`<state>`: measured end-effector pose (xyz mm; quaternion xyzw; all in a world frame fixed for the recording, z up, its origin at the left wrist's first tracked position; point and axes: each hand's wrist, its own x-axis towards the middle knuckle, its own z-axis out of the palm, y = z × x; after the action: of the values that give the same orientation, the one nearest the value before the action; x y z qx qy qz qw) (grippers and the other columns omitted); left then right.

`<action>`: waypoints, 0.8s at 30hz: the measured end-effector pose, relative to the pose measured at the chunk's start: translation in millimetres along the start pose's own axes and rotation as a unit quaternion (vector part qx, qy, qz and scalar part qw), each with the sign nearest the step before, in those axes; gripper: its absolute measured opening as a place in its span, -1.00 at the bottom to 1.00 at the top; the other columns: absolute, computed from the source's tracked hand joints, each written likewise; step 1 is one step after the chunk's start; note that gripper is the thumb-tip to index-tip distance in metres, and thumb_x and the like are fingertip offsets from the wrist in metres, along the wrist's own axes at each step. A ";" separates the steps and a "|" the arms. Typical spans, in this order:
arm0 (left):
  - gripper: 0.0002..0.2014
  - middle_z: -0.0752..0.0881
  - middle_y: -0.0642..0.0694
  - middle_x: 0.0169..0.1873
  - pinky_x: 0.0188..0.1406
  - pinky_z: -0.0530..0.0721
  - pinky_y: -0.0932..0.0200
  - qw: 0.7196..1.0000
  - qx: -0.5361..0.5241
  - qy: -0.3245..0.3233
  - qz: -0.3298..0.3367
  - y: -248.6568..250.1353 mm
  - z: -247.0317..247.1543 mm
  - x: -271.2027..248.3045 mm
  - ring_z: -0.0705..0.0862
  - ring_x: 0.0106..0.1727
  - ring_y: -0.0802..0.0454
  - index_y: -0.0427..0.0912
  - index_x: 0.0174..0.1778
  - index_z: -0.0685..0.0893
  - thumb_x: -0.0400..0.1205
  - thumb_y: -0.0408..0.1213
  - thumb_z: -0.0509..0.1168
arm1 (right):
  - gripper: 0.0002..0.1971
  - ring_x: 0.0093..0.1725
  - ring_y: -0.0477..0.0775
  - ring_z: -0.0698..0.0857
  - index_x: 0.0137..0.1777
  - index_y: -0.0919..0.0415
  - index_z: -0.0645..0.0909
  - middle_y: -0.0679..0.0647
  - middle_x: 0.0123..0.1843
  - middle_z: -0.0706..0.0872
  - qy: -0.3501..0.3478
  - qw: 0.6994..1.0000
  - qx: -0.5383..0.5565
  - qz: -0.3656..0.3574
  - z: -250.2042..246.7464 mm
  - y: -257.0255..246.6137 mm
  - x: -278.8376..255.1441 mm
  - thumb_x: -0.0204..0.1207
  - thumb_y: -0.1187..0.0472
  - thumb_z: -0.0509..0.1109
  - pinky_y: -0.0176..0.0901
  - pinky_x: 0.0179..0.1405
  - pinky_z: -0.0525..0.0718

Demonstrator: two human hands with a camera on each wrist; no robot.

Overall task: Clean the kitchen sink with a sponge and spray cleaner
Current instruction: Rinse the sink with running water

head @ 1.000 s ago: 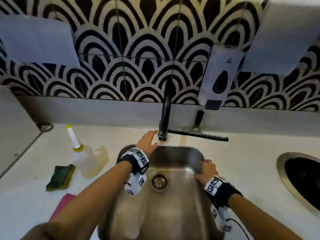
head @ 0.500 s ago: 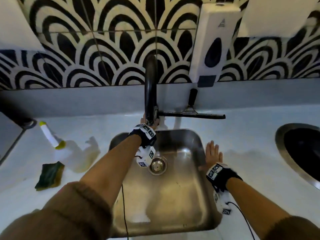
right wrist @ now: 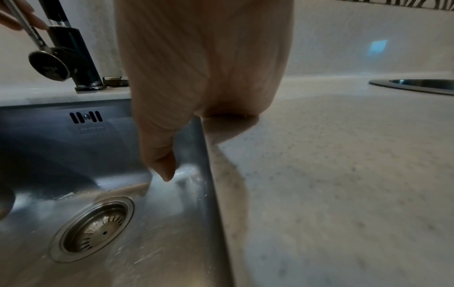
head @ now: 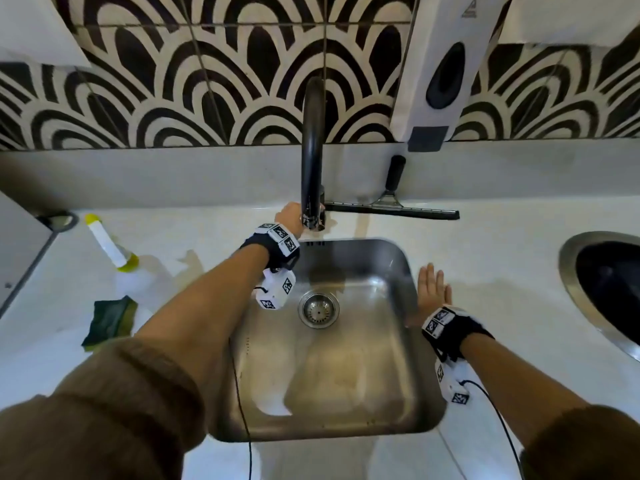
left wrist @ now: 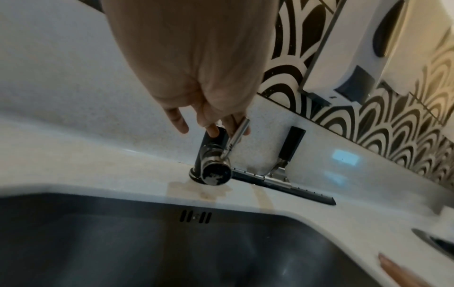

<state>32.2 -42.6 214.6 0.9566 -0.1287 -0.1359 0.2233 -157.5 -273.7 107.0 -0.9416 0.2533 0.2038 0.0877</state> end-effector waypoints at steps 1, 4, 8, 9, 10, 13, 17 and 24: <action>-0.59 0.53 -0.33 0.39 0.42 0.48 -0.10 0.999 0.007 -0.016 0.027 -8.9 3.8 9.6 0.50 0.43 -0.33 -0.32 0.45 0.48 0.65 -0.54 0.14 | 0.15 0.66 0.24 -0.33 0.62 0.27 -0.41 0.16 0.67 -0.41 0.000 1.000 -0.001 0.002 0.9 -0.4 0.7 0.42 -0.13 0.41 0.16 0.66 -0.17; -0.44 0.51 -0.22 0.44 0.44 0.47 -0.18 0.996 0.020 -0.060 0.069 -31.1 10.1 30.9 0.49 0.44 -0.32 -0.02 0.45 0.52 0.60 -0.59 0.05 | 0.22 0.66 0.25 -0.34 0.62 0.27 -0.43 0.16 0.66 -0.42 -0.003 1.000 -0.002 0.003 0.7 -0.2 2.8 0.35 -0.12 0.48 0.16 0.65 -0.18; -0.47 0.42 -0.20 0.51 0.47 0.43 -0.16 0.987 0.106 -0.058 0.110 -27.1 0.0 22.7 0.47 0.43 -0.34 0.07 0.52 0.42 0.68 -0.49 -0.01 | 0.26 0.66 0.26 -0.35 0.61 0.28 -0.43 0.17 0.66 -0.43 -0.013 1.000 -0.006 -0.001 0.0 2.1 3.3 0.32 -0.13 0.51 0.16 0.64 -0.19; -0.48 0.42 -0.19 0.51 0.46 0.44 -0.14 0.984 0.116 -0.061 0.118 -28.5 -1.2 22.5 0.48 0.42 -0.34 0.09 0.53 0.40 0.70 -0.46 -0.01 | 0.27 0.65 0.26 -0.36 0.61 0.27 -0.44 0.17 0.66 -0.43 -0.015 1.000 -0.003 -0.003 0.5 2.7 4.1 0.31 -0.12 0.53 0.16 0.64 -0.19; -0.47 0.41 -0.20 0.51 0.46 0.43 -0.13 0.983 0.120 -0.062 0.126 -29.8 -1.9 23.4 0.47 0.42 -0.34 0.09 0.54 0.38 0.70 -0.46 -0.02 | 0.28 0.65 0.26 -0.36 0.61 0.27 -0.44 0.17 0.66 -0.43 -0.015 1.000 -0.002 -0.003 1.2 3.3 5.0 0.30 -0.11 0.54 0.16 0.65 -0.18; -0.42 0.41 -0.27 0.50 0.45 0.40 -0.08 0.980 0.137 -0.055 0.135 -27.9 -4.5 15.0 0.46 0.44 -0.31 -0.01 0.56 0.36 0.66 -0.56 -0.07 | 0.30 0.65 0.25 -0.37 0.61 0.26 -0.45 0.16 0.65 -0.45 -0.020 1.000 -0.009 0.001 2.0 4.3 7.9 0.28 -0.10 0.56 0.16 0.64 -0.18; -0.42 0.40 -0.18 0.53 0.47 0.33 -0.08 0.975 0.135 -0.008 0.177 -41.1 -3.3 3.8 0.38 0.51 -0.16 0.00 0.59 0.30 0.66 -0.55 0.00 | 0.31 0.65 0.25 -0.37 0.61 0.26 -0.45 0.17 0.65 -0.45 -0.015 1.000 -0.012 0.000 5.3 5.3 9.7 0.28 -0.10 0.57 0.17 0.64 -0.19; -0.37 0.16 -0.06 0.65 0.59 0.15 -0.09 0.991 0.118 0.007 0.065 -113.1 11.3 -33.1 0.12 0.67 -0.03 -0.07 0.66 0.08 0.67 -0.30 0.16 | 0.28 0.65 0.29 -0.35 0.60 0.30 -0.45 0.20 0.65 -0.45 -0.024 0.999 -0.043 -0.002 3.4 6.3 11.7 0.32 -0.15 0.53 0.19 0.64 -0.15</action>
<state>18.8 61.2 159.3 0.9669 -0.2038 -0.0988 0.1176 -152.6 -283.3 98.5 -0.9398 0.2402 0.2370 0.0533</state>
